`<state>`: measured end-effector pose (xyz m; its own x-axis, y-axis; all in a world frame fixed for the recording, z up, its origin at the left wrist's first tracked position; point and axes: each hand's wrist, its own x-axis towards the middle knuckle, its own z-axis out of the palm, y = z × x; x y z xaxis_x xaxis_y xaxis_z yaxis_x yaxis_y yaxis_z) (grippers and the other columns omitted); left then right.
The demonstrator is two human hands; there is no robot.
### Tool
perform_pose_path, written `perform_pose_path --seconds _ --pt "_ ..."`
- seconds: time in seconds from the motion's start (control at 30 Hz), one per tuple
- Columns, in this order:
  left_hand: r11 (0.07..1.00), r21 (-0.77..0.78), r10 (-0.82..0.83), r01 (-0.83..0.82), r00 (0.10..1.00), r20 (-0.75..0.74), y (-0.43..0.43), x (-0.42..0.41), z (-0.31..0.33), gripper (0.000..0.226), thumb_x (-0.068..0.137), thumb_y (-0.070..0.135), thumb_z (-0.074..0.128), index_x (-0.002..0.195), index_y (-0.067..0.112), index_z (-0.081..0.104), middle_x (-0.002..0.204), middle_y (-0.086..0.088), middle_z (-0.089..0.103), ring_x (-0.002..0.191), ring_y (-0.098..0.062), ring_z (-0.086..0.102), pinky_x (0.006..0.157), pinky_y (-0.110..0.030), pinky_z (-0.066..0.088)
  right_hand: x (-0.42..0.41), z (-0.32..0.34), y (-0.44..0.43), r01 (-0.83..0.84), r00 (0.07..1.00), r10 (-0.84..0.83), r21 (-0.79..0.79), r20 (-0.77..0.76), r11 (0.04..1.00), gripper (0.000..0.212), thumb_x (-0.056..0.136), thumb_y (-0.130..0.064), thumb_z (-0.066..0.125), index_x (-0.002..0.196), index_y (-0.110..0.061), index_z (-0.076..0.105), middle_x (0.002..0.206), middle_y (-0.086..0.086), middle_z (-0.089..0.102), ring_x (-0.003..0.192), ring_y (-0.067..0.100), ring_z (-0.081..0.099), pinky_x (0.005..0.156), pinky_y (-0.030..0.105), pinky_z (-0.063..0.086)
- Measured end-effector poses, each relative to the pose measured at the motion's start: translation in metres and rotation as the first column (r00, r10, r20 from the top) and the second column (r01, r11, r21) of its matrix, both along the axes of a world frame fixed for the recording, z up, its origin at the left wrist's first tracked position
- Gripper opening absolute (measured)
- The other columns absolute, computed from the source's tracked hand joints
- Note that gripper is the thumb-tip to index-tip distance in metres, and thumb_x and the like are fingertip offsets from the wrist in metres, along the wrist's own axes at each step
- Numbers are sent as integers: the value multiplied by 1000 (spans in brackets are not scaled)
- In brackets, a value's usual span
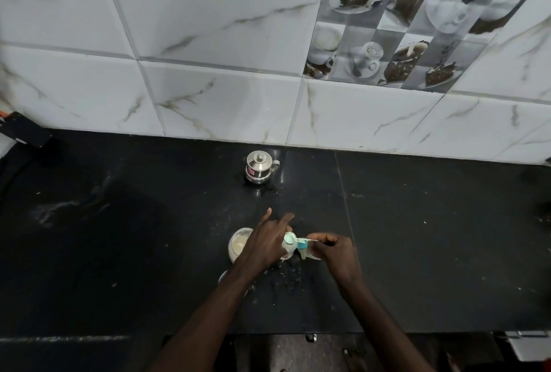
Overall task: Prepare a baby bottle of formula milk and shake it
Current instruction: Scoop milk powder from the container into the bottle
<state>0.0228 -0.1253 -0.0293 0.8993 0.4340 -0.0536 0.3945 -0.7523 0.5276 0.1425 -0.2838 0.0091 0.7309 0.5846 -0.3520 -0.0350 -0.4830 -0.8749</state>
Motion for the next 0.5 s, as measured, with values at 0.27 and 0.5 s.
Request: perform_pose_path --seconds 0.27,0.5 --pt "999 -35 1 1 997 78 3 -12 3 129 62 39 90 162 28 8 144 4 61 138 -6 50 127 -35 -4 -1 -11 -1 397 802 -266 144 -535 906 15 90 10 66 104 9 73 102 29 74 80 26 74 68 28 63" --pt "634 -765 405 -112 891 205 54 -46 4 56 77 35 66 132 34 56 129 9 70 131 -6 57 125 -59 13 -35 14 23 421 751 -221 193 -622 886 14 90 10 65 101 9 73 86 21 75 73 21 72 65 23 62"
